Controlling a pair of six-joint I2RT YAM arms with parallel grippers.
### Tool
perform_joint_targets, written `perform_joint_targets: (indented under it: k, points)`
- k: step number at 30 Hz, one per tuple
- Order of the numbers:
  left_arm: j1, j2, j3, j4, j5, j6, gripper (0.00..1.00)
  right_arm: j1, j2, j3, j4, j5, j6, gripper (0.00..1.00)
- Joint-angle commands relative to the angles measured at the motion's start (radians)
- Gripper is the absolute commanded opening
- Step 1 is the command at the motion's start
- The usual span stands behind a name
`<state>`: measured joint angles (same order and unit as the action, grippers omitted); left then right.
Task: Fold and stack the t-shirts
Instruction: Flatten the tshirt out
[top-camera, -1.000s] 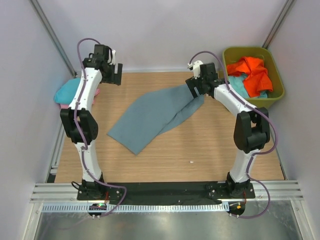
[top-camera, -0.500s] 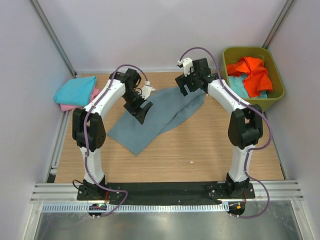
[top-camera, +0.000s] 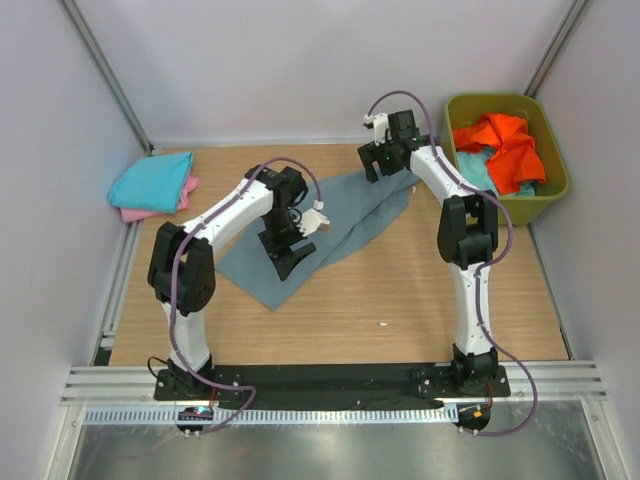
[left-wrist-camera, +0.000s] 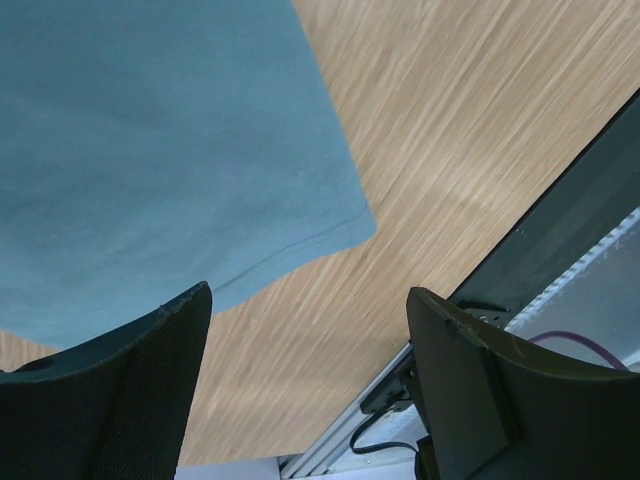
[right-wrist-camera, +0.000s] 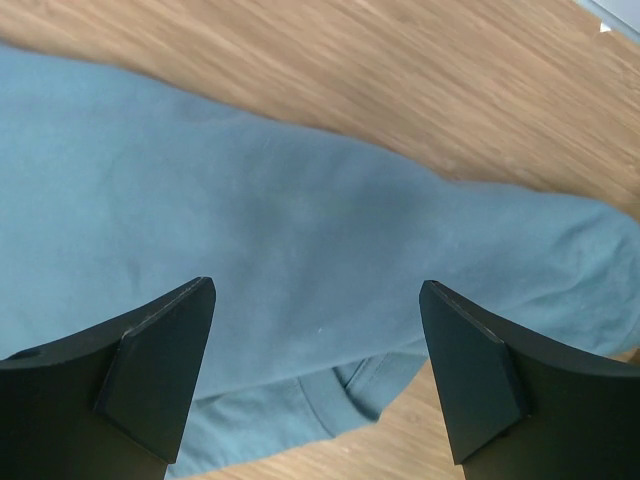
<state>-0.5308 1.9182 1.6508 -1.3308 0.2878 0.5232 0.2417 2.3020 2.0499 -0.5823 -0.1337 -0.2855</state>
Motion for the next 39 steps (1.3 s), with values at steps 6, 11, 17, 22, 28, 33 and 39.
perform_joint_targets:
  k: [6,11,17,22,28,33,39]
  points:
    - [-0.100,0.051,-0.098,0.030,-0.088,-0.051,0.78,-0.012,0.028,0.066,0.012,-0.003,0.062,0.89]
    - [-0.133,0.117,-0.132,0.050,-0.134,-0.057,0.76,-0.016,0.034,0.062,0.032,-0.015,0.092,0.89]
    - [-0.136,0.166,-0.148,0.094,-0.173,-0.075,0.74,-0.019,0.030,0.050,0.042,-0.026,0.103,0.89]
    - [-0.136,0.217,-0.160,0.139,-0.200,-0.077,0.65,-0.021,0.019,0.035,0.064,-0.011,0.109,0.89]
    - [-0.129,0.216,-0.163,0.147,-0.202,-0.078,0.12,-0.022,-0.009,-0.007,0.090,0.006,0.105,0.89]
    - [-0.110,0.142,-0.184,0.171,-0.240,-0.088,0.00,-0.024,-0.044,-0.068,0.114,0.042,0.097,0.89]
    - [-0.083,0.010,-0.137,0.188,-0.328,-0.100,0.04,-0.030,-0.101,-0.138,0.163,0.057,0.109,0.89]
